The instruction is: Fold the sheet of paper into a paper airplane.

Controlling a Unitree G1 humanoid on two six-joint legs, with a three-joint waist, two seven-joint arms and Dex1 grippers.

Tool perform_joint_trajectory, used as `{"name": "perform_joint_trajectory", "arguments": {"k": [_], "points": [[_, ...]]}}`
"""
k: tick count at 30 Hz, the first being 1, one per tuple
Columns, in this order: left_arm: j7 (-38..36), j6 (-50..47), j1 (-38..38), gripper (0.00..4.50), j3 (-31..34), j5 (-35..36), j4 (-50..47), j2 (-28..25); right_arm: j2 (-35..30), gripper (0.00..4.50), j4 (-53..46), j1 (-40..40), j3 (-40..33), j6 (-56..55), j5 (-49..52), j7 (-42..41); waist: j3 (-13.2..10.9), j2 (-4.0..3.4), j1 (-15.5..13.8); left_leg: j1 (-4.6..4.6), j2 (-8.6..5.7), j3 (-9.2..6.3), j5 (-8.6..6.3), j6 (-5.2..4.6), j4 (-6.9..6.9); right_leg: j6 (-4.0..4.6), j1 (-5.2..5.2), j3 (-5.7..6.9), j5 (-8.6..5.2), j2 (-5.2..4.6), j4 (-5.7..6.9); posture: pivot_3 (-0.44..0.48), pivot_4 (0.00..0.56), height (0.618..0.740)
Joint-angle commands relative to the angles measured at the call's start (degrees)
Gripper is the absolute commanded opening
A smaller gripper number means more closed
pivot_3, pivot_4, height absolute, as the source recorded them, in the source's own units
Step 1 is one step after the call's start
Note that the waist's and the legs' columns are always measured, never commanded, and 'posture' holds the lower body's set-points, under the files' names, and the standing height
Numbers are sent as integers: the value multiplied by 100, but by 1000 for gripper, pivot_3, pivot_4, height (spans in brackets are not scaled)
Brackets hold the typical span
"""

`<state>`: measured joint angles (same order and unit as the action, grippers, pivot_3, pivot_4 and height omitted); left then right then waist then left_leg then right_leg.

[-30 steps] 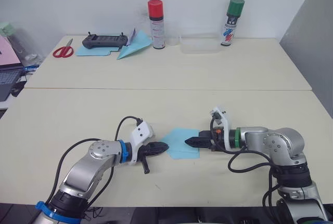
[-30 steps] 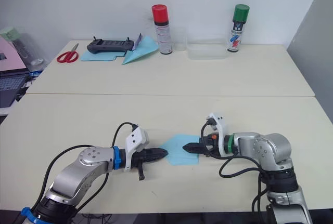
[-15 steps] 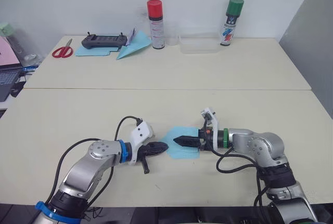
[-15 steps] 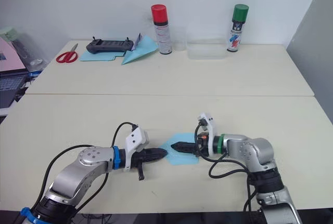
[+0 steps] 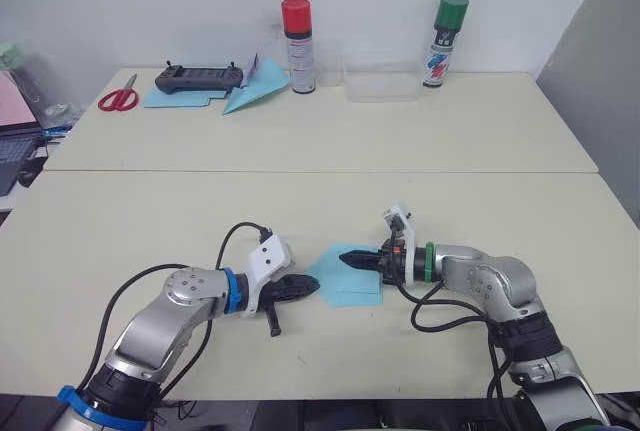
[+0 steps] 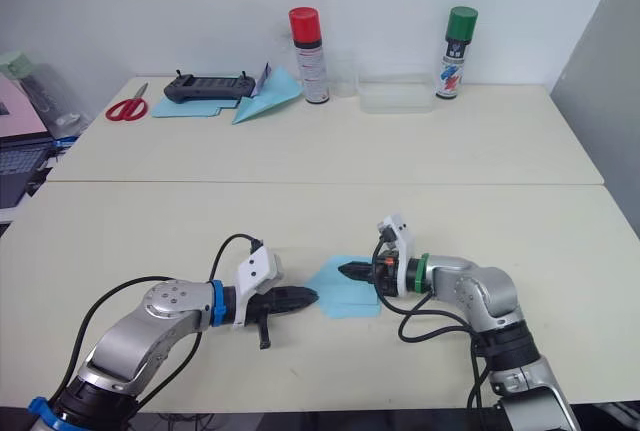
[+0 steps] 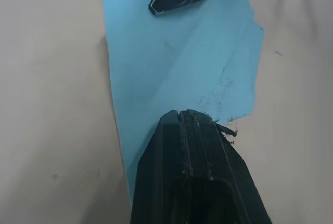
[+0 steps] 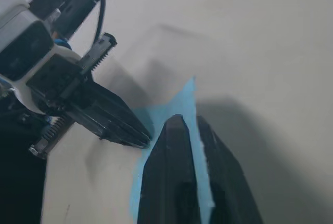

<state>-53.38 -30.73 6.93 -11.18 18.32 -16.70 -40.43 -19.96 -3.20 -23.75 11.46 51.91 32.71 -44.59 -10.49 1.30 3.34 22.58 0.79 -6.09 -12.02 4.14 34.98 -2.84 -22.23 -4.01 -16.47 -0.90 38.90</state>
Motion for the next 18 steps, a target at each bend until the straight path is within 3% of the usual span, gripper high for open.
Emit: {"name": "perform_joint_trajectory", "arguments": {"k": [1, 18], "points": [[-11, -143, -148, 0, -39, -174, 182, -189, -286, 86, -371, 27, 262, -553, -233, -496, 0, 0, -1, 0, 0, 0, 0, 0, 0, 0, 0, 0, 0, 0, -2, 0, 150, 740], [19, -144, -127, 0, -130, -188, 303, -123, -811, 86, -148, 361, 1260, -4335, -2322, -1365, -1, -1, -2, -3, 1, 0, 0, 0, -2, 0, 1, 1, -1, 0, -3, 0, 150, 740]]}}
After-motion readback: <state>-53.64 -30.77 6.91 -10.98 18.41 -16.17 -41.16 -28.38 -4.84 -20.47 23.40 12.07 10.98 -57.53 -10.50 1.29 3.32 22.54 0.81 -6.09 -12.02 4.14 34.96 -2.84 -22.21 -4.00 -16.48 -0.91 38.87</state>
